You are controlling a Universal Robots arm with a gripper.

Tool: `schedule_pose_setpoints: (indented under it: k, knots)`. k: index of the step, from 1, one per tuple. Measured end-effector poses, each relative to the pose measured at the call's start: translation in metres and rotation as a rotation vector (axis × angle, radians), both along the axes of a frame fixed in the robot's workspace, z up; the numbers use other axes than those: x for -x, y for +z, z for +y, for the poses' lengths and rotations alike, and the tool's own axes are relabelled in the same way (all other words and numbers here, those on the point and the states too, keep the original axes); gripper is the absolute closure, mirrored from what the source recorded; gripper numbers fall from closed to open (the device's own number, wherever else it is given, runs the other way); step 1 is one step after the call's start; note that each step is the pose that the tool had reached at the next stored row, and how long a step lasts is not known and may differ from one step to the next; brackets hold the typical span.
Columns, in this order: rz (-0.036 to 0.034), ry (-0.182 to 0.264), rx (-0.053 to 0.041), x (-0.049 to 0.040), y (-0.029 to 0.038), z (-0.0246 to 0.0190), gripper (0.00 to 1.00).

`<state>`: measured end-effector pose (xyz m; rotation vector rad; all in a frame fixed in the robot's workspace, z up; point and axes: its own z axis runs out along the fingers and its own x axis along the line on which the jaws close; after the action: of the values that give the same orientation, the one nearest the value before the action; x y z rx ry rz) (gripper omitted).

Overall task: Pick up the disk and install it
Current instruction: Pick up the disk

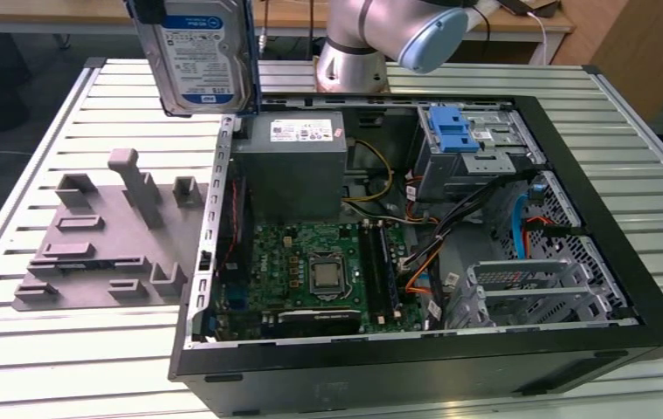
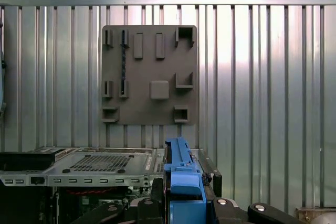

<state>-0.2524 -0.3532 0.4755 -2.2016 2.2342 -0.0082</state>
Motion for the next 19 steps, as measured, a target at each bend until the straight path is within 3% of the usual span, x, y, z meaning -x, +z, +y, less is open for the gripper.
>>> schedule_pose_setpoints:
  k: [19]
  knots:
    - [0.0001, 0.0, 0.0001, -0.0194, -0.0004, -0.001, 0.64]
